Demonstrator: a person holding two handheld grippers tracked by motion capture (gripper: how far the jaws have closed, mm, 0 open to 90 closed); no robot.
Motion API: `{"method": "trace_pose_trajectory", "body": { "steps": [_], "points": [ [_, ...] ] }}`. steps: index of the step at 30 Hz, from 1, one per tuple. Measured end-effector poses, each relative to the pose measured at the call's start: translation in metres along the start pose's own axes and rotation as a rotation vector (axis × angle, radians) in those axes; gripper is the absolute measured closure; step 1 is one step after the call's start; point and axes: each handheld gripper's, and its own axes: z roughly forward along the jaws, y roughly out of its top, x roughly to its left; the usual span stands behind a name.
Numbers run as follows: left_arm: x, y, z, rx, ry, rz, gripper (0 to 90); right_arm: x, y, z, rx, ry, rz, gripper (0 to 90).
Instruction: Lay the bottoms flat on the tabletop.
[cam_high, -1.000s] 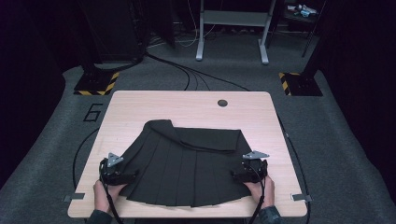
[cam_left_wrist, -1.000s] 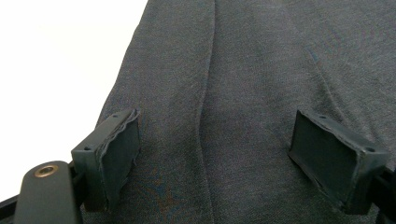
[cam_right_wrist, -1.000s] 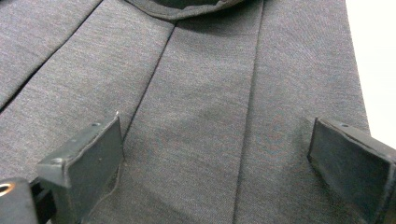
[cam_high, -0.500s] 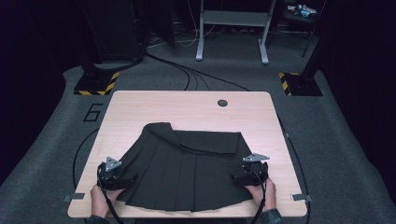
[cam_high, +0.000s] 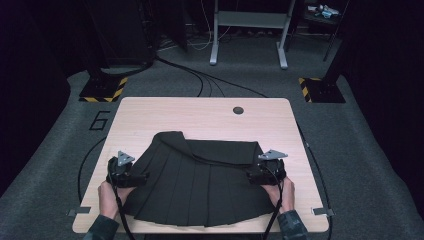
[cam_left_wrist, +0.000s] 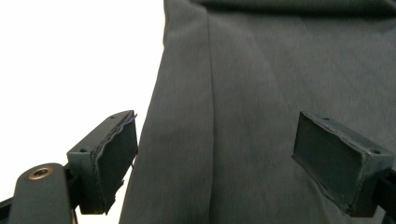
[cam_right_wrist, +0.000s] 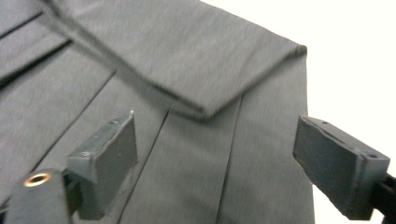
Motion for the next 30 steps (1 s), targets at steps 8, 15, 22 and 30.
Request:
{"method": "trace_pose_trajectory", "body": {
  "steps": [8, 15, 22, 30],
  "points": [
    [0.002, -0.009, 0.033, 0.067, -0.018, -0.025, 14.0, -0.001, 0.016, 0.029, 0.01, 0.01, -0.008, 28.8],
    [0.002, -0.024, 0.038, 0.034, -0.027, -0.039, 14.0, 0.002, 0.018, 0.049, 0.081, 0.018, -0.012, 54.9],
    [0.002, -0.029, 0.037, 0.001, -0.033, -0.042, 14.0, 0.006, 0.021, 0.05, 0.069, 0.012, -0.006, 82.5],
    [0.002, -0.03, 0.037, -0.004, -0.039, -0.04, 14.2, -0.014, 0.054, 0.034, 0.0, 0.051, 0.053, 84.2]
  ]
}}
